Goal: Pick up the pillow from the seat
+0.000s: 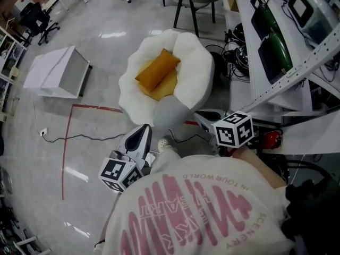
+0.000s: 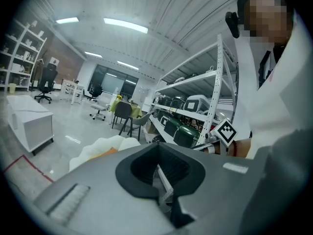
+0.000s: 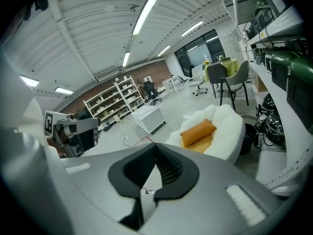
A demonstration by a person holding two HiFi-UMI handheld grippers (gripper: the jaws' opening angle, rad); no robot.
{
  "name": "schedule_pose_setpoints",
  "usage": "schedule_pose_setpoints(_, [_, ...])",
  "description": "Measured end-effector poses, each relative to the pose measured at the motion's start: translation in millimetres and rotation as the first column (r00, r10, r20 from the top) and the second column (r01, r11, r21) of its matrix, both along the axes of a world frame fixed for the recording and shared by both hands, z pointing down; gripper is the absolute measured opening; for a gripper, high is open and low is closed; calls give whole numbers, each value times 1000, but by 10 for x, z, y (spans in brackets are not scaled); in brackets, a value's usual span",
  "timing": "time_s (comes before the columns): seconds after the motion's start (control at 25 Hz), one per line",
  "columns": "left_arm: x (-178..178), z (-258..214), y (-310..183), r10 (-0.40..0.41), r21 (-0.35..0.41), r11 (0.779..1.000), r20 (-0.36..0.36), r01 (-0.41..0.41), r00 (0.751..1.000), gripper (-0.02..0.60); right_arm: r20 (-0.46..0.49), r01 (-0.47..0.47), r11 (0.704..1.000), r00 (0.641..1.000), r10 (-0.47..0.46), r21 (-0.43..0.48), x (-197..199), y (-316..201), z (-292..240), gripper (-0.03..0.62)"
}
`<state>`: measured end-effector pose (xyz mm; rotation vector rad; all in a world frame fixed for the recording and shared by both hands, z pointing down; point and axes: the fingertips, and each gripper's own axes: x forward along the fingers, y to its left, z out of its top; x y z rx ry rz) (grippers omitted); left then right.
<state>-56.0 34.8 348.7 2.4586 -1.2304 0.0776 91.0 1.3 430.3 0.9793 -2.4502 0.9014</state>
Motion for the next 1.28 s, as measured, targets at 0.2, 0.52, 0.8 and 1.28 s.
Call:
schedule_pose_setpoints(0.2, [-279,-15,-443,28,-11,1000,-15,-28,1000,15,3,-59,998,998,59,4,-157,-390,-97,6])
schedule_pose_setpoints(0.52, [-700,-122,-1184,103,6,995,-14,-103,995,15,-9,-129,991,992,130,30,-537,-1001,-282,6])
schedule_pose_setpoints(0.8, [-984,-88,-1722,139,26,990,-12,-138,990,15,-43,-146,988,988,148,42,-824,-1366,-227,6])
schedule_pose_setpoints(1.28, [-1224,74,-2159,146,-10,989,-18,-146,989,15,-55,-151,988,987,152,21,-1068,-1834,-133,6])
